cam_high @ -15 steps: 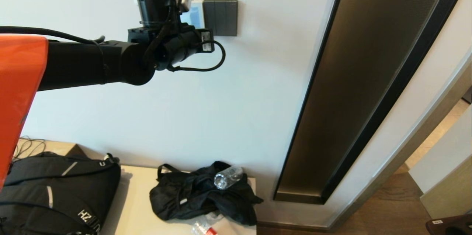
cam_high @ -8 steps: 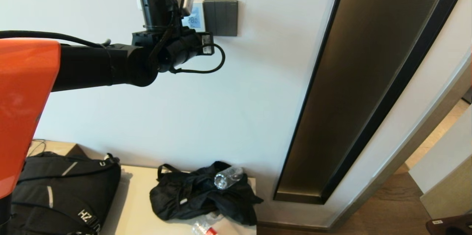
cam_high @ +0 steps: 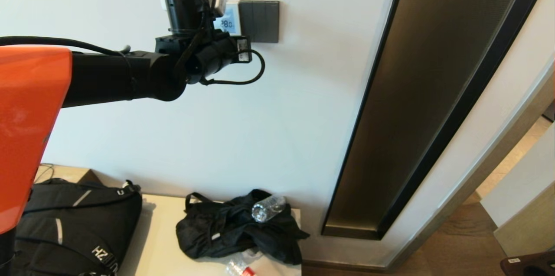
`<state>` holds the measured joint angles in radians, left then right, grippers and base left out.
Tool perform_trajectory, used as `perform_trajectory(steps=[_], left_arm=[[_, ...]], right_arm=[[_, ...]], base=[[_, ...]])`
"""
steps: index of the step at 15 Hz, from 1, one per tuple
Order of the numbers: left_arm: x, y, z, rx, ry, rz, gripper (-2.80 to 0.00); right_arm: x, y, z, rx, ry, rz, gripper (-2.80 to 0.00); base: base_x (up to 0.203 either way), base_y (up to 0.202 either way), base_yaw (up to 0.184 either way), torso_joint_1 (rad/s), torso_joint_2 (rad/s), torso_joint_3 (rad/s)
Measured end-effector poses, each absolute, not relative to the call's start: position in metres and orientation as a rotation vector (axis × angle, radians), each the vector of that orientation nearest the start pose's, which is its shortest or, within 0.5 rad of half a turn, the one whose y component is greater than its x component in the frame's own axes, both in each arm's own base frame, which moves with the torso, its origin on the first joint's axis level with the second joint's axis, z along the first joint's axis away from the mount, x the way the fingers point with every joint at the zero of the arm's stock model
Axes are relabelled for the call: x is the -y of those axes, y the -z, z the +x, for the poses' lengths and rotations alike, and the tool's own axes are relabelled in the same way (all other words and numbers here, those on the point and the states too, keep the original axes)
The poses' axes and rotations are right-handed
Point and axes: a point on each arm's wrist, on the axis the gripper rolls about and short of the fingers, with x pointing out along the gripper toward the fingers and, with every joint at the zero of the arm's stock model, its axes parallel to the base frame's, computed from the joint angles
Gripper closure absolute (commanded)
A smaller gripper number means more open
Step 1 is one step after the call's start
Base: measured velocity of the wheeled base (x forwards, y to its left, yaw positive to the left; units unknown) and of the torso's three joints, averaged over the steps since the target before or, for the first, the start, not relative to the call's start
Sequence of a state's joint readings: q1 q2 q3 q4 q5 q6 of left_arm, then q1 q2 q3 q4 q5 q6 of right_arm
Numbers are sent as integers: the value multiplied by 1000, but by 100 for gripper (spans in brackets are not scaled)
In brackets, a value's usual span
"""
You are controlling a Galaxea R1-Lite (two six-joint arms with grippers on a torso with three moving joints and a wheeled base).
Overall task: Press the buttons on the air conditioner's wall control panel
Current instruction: Turn on the central air conditioner, then press the temperature increase button
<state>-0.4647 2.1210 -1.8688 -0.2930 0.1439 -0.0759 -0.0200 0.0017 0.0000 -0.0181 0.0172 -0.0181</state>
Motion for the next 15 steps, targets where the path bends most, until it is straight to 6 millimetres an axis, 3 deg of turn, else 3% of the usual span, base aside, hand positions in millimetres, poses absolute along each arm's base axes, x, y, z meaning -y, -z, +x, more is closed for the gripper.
perform_trajectory(steps=[7, 10, 15], left_arm=[[181, -295, 376, 13, 317, -84, 0], [170, -297, 376, 15, 295, -85, 0], [169, -300, 379, 30, 291, -88, 0]], right_arm=[[-1, -77, -23, 16, 3, -18, 0], [-1, -77, -23, 16, 3, -18, 0], [-1, -77, -23, 16, 3, -18, 0]], base=[[0, 0, 0, 0, 0, 0], [0, 0, 0, 0, 0, 0], [0, 0, 0, 0, 0, 0]])
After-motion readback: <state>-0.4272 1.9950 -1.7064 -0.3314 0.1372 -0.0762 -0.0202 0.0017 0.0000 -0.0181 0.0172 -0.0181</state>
